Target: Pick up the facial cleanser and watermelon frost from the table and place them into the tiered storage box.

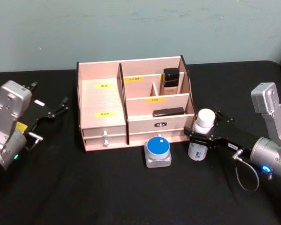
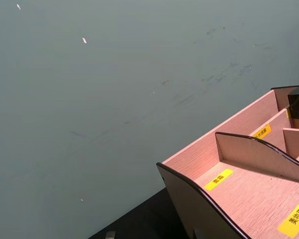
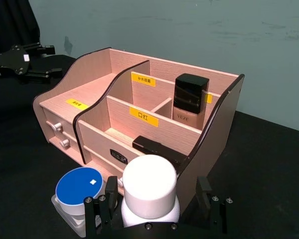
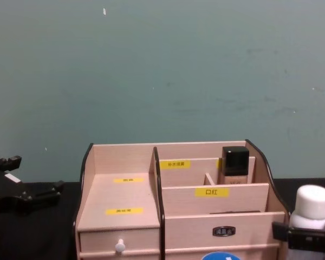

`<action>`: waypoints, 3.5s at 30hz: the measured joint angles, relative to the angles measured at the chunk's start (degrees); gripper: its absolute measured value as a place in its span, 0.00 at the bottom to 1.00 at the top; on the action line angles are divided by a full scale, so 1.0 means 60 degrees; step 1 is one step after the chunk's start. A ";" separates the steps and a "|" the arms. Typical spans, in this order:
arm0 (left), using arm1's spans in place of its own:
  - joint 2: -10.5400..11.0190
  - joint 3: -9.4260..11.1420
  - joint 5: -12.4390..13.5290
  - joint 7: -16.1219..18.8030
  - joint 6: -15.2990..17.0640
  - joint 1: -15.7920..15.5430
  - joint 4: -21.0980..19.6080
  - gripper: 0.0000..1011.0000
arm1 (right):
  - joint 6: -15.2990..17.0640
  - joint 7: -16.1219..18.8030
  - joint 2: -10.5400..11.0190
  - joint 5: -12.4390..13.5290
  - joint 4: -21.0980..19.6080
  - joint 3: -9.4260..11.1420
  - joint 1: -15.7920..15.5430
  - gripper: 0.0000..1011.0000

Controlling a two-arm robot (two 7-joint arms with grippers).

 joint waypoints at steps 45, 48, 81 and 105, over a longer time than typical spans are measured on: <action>0.0000 0.0001 0.0000 0.0000 0.0000 0.0000 0.0000 1.00 | 0.0085 -0.0077 0.0214 0.0211 -0.0496 0.0163 -0.0252 0.59; 0.0000 0.0000 0.0000 0.0000 0.0000 0.0001 0.0000 1.00 | 0.0227 -0.0138 0.0313 0.0210 -0.0741 0.0202 -0.0301 0.59; 0.0000 0.0000 0.0000 0.0000 0.0000 0.0000 0.0000 1.00 | 0.1334 0.0360 0.0572 0.0484 -0.1643 -0.0649 0.1818 0.59; 0.0000 0.0001 0.0000 0.0000 0.0000 0.0001 0.0000 1.00 | 0.0072 0.1220 -0.1113 -0.0086 0.1976 -0.1850 0.4597 0.59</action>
